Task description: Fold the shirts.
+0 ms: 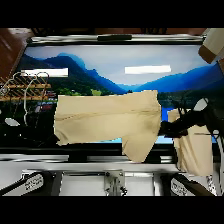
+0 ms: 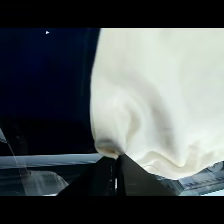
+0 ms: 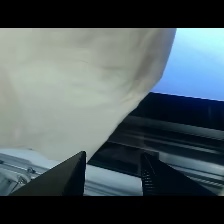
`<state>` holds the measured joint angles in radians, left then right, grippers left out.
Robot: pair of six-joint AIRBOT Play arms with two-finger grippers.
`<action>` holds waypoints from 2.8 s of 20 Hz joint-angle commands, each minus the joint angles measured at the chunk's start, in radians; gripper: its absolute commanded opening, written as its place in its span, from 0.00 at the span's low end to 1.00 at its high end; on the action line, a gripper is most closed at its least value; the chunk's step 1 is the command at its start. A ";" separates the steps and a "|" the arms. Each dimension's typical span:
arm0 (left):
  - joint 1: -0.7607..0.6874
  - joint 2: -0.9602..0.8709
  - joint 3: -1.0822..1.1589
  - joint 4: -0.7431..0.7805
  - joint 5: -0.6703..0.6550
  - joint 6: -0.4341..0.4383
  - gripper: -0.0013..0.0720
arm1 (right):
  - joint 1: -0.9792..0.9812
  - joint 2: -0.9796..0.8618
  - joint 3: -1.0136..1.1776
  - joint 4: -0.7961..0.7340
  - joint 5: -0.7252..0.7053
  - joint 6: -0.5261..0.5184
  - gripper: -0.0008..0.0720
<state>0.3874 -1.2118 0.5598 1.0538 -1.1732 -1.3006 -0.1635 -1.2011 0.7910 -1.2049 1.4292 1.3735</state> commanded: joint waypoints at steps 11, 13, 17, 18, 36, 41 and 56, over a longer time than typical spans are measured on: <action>0.001 0.015 0.004 -0.035 0.037 0.015 0.06 | 0.011 -0.039 -0.230 0.193 -0.284 -0.023 0.17; 0.001 0.020 0.034 -0.038 0.039 0.047 0.06 | 0.010 -0.003 -0.179 0.196 -0.218 -0.108 0.10; 0.001 0.041 0.215 -0.098 0.056 0.110 0.06 | 0.010 0.087 0.039 0.186 -0.306 -0.130 0.10; 0.000 0.038 0.268 -0.122 0.060 0.110 0.06 | 0.010 0.083 0.100 0.186 -0.353 -0.129 0.10; -0.051 -0.415 0.655 -0.284 0.099 0.054 0.66 | 0.075 -0.463 0.529 0.238 -0.566 -0.061 0.82; -0.034 -0.380 0.720 -0.284 -0.034 0.073 0.66 | 0.025 -0.423 0.550 -0.056 -0.391 -0.006 0.92; -0.261 -0.193 0.721 -0.284 -0.093 0.085 0.55 | 0.156 -0.570 0.549 0.134 -0.343 -0.050 0.65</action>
<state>0.1650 -1.4296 1.2797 0.7696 -1.2640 -1.2316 -0.0425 -1.7618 1.3411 -1.0721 1.0466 1.3170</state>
